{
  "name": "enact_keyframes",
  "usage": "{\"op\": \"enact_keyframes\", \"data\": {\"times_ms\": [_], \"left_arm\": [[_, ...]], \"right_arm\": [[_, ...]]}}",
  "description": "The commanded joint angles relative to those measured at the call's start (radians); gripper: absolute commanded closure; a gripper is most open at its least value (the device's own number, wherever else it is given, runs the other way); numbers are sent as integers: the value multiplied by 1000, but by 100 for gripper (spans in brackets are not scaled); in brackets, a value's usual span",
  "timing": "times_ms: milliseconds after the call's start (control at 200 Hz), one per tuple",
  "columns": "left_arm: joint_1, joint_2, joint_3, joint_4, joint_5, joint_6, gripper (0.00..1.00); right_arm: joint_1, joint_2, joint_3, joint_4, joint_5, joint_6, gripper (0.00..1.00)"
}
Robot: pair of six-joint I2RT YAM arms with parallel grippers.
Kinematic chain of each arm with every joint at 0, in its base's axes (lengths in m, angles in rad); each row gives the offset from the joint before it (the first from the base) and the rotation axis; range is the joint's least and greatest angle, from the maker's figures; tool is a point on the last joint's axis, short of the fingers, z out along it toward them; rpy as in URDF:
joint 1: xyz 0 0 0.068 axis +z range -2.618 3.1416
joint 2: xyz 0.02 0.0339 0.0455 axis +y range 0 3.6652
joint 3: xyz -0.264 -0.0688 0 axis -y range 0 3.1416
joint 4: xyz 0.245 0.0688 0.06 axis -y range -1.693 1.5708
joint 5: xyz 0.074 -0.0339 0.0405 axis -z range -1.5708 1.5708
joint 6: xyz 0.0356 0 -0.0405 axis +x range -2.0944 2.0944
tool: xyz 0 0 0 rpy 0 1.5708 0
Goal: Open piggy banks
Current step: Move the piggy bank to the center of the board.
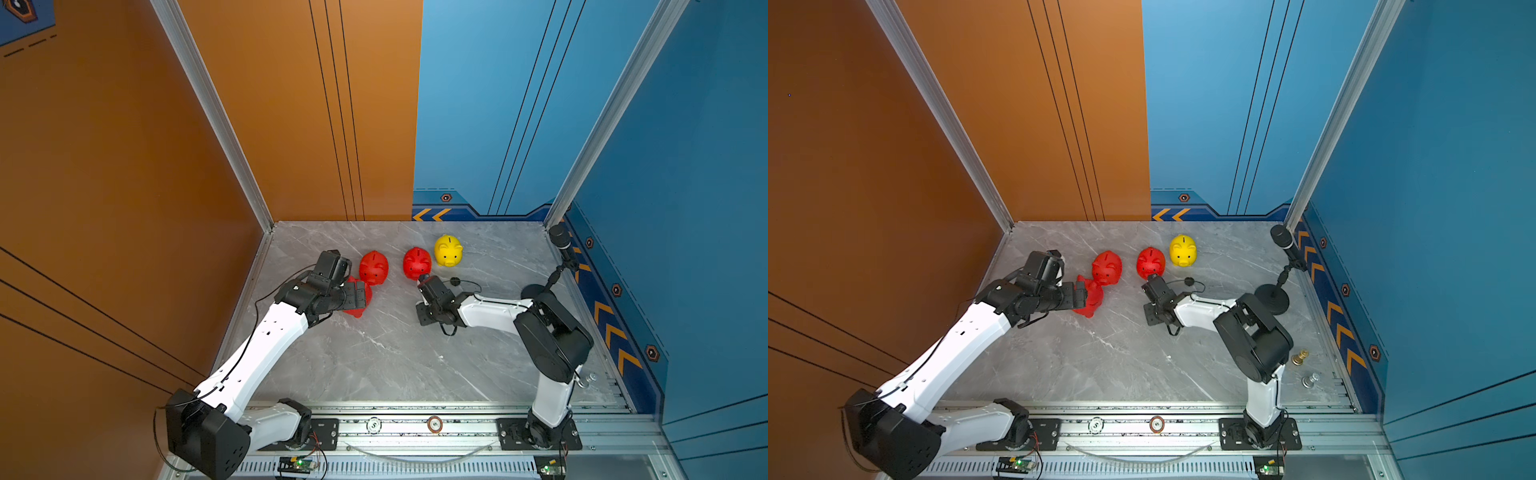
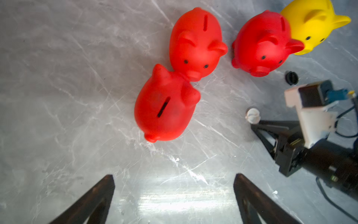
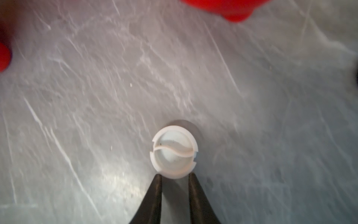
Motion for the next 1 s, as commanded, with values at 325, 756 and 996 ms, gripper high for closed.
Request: {"op": "enact_keyframes", "data": {"times_ms": [325, 756, 996], "left_arm": [[84, 130, 8, 119, 100, 13, 2], [75, 592, 414, 191, 171, 101, 2], [69, 827, 656, 190, 198, 140, 2]], "right_arm": [[41, -152, -117, -14, 36, -53, 43], [75, -537, -334, -90, 28, -12, 1], [58, -756, -438, -124, 26, -6, 0]]}}
